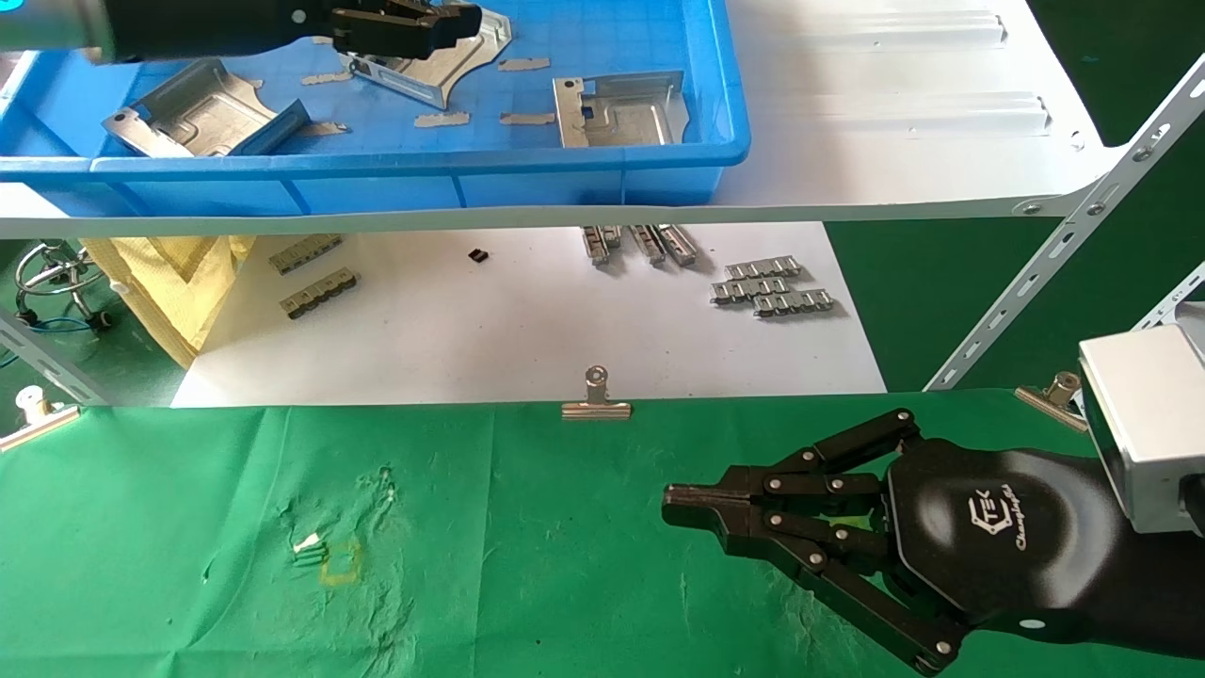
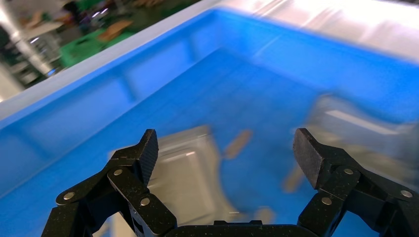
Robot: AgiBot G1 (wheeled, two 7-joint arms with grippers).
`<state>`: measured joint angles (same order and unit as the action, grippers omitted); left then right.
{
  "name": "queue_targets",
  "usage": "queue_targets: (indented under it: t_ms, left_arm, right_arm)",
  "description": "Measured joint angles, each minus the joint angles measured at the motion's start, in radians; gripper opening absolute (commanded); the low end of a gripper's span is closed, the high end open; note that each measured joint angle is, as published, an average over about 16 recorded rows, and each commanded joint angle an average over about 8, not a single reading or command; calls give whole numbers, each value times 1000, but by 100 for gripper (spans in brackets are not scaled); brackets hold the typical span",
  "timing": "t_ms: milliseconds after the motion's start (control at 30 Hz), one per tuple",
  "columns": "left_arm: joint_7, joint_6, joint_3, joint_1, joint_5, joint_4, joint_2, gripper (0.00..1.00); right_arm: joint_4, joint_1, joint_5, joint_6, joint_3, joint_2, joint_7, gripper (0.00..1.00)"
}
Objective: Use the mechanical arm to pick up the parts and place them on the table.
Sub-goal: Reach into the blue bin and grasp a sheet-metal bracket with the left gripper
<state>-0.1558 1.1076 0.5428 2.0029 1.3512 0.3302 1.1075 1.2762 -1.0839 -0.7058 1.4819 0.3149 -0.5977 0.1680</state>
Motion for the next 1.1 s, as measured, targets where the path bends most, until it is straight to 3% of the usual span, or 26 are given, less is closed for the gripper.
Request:
queue_targets:
  t_ms: [33, 233, 300, 600, 933, 1000, 1100]
  left_arm:
    - [5, -22, 6, 16, 13, -34, 15, 91]
    - [14, -156, 35, 75, 70, -189, 86, 17]
    - [12, -197, 41, 84, 81, -224, 103, 1]
    - [-4, -328, 52, 94, 102, -308, 147, 0]
    - [-12, -347, 53, 94, 103, -328, 157, 0]
    - [-13, -346, 53, 94, 104, -329, 157, 0]
    - [-14, -346, 53, 93, 104, -330, 158, 0]
  right_arm:
    - [0, 0, 0, 0, 0, 0, 0, 0]
    - [0, 0, 0, 0, 0, 0, 0, 0]
    - [0, 0, 0, 0, 0, 0, 0, 0]
    - [0, 0, 0, 0, 1, 0, 0, 0]
    - [0, 0, 1, 0, 1, 0, 0, 1]
    - [0, 0, 1, 0, 1, 0, 0, 7]
    - [0, 0, 1, 0, 1, 0, -1, 40]
